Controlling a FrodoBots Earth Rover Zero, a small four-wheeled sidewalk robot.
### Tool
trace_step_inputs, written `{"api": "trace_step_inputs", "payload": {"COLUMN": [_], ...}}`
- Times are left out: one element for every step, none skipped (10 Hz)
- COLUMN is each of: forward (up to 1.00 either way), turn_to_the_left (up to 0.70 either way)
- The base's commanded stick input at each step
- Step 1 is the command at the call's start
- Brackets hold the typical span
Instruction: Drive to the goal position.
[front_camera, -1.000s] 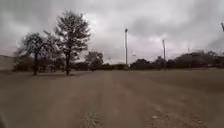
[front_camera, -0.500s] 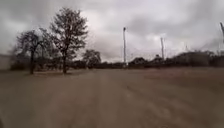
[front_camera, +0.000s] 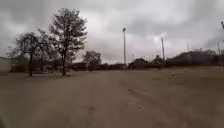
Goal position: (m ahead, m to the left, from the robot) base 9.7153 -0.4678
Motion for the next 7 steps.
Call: {"api": "trace_step_inputs", "payload": {"forward": [0.7,0.7,0.7,0.7,0.7,0.7,0.7], "turn_to_the_left": [-0.01,-0.01,-0.01,-0.01,-0.01,-0.01,-0.01]}}
